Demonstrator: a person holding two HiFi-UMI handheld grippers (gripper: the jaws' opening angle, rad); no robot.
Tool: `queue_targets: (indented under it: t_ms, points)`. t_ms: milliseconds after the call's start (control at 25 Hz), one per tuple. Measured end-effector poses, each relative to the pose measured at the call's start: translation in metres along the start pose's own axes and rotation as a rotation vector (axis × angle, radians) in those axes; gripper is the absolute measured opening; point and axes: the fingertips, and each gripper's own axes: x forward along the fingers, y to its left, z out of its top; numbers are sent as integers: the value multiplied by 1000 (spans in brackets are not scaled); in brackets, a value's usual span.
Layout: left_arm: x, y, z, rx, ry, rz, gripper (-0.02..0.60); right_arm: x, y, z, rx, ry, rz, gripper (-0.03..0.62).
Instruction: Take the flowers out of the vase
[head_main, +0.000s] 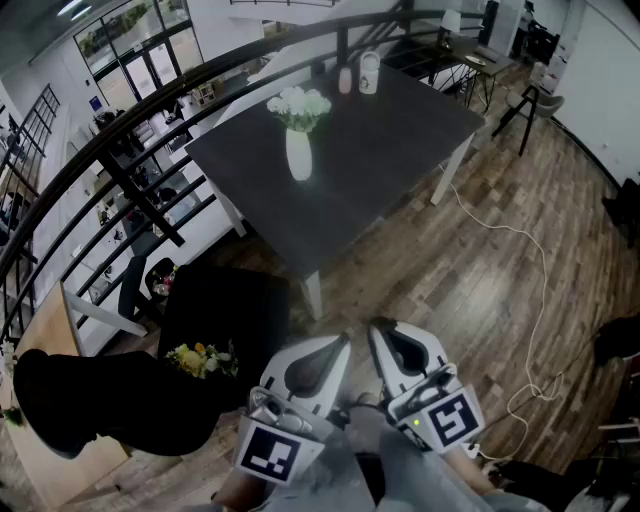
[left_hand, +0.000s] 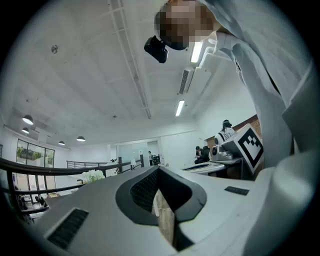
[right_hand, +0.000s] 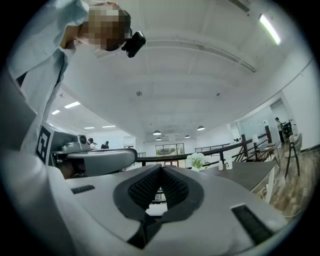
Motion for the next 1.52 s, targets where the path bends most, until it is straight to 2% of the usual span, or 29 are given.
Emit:
queue_targets:
  t_ms: [240, 600, 920, 1160, 1320, 1520]
  points:
    - [9, -2, -1, 13, 12, 1, 2, -2, -5, 3, 15, -24, 29, -2]
    - [20, -11, -5, -8, 37, 38, 2, -12, -14, 7, 46, -62, 93, -2]
    - [38, -32, -2, -52, 32, 101, 2, -32, -27, 11, -5, -49, 167, -3]
    - [54, -47, 8, -82, 12, 152, 2, -54, -47, 17, -45, -54, 185, -2]
    - [63, -54, 9, -72, 17, 170, 3, -61, -56, 20, -71, -67, 197, -3]
    - [76, -59, 9, -38, 21, 178, 2, -69, -76, 20, -68, -71, 160, -2]
